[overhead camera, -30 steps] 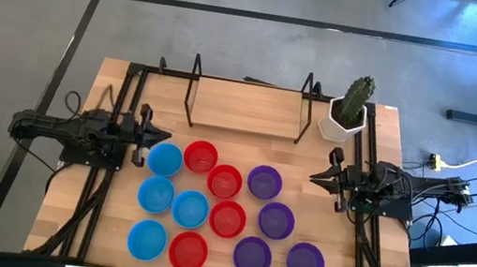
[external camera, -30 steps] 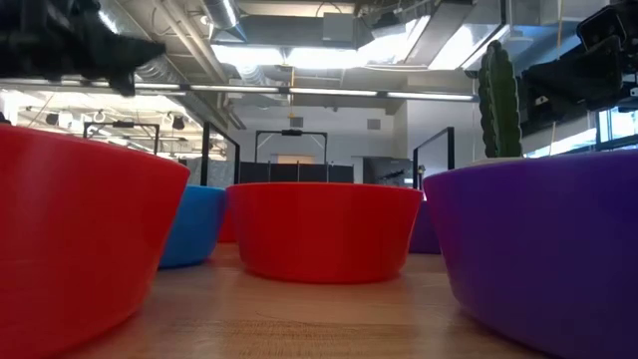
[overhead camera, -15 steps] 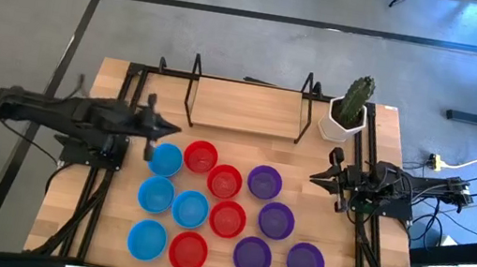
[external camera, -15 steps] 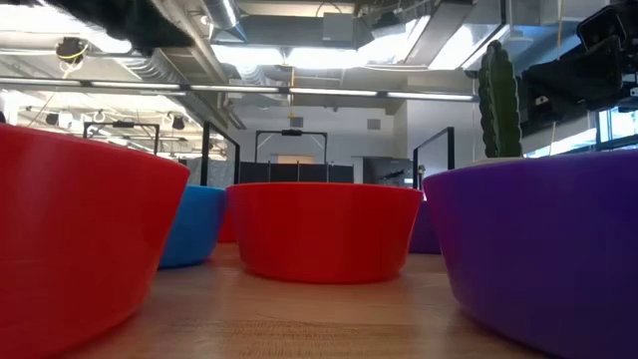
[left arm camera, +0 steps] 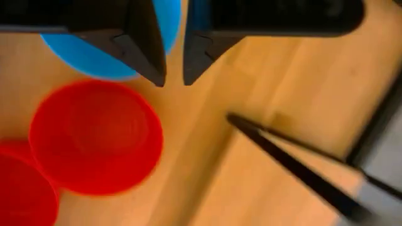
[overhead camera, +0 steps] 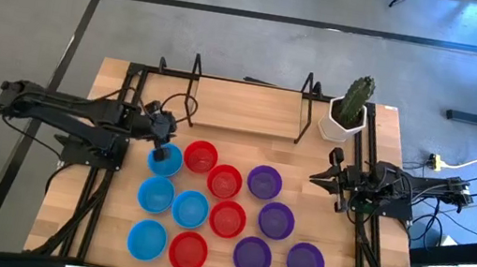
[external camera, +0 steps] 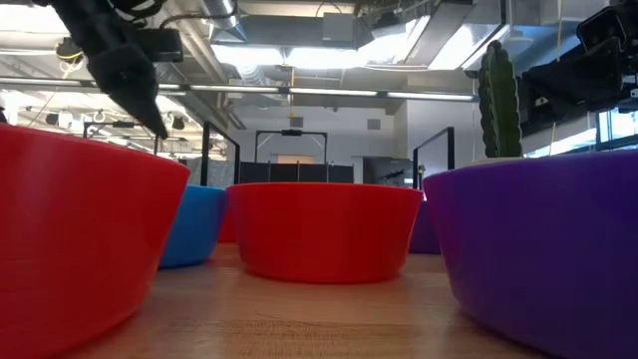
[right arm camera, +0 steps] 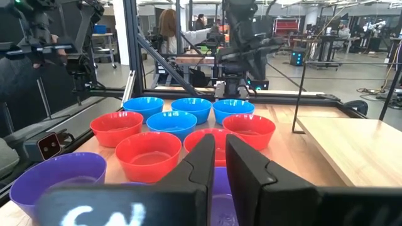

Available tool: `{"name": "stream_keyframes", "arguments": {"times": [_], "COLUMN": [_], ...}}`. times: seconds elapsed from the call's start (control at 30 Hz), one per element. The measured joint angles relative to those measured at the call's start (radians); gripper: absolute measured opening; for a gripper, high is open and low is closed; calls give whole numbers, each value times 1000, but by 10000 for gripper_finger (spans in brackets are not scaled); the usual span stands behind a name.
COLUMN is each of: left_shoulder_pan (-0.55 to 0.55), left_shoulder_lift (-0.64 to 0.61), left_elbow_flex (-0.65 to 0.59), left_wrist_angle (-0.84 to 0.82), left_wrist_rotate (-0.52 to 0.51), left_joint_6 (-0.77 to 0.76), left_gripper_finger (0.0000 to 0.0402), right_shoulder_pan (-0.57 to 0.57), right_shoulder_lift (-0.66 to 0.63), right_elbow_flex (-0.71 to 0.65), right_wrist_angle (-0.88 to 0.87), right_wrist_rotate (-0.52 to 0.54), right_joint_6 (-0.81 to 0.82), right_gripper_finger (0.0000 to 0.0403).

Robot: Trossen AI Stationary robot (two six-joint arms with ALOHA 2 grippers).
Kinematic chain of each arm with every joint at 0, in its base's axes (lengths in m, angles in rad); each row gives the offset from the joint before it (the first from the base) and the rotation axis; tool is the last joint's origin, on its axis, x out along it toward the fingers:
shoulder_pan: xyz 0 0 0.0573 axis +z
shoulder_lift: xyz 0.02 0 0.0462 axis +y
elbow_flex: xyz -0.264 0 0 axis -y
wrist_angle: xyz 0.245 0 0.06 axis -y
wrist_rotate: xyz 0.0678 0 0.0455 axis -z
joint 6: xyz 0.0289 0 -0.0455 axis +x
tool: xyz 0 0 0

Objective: Pick & Place Mini bowls
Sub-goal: Put the blue bowl on the shelf

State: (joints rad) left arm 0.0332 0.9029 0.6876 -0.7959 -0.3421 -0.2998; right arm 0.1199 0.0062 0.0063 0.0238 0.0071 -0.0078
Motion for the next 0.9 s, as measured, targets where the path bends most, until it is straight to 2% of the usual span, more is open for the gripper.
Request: {"name": "stream_keyframes", "arguments": {"times": [0.2,0.4,0.57,0.73,0.9], "left_shoulder_pan": [3,3,3,15,49], "left_shoulder_lift": [1,17,63,145,221], "left_elbow_flex": [-1,-18,-19,-19,-19], "left_wrist_angle": [-114,-118,-122,-120,-120], "left_wrist_rotate": [73,148,131,119,154], "left_joint_6": [-83,-83,-62,-192,-232], "left_gripper_finger": [141,206,229,238,240], "right_shoulder_pan": [0,0,0,0,0], "right_shoulder_lift": [0,0,0,0,0], "right_elbow_flex": [0,0,0,0,0], "right_wrist_angle": [0,0,0,0,0], "right_wrist_rotate": [0,0,0,0,0], "right_joint_6": [0,0,0,0,2], "right_gripper_finger": [42,42,42,42,42]}}
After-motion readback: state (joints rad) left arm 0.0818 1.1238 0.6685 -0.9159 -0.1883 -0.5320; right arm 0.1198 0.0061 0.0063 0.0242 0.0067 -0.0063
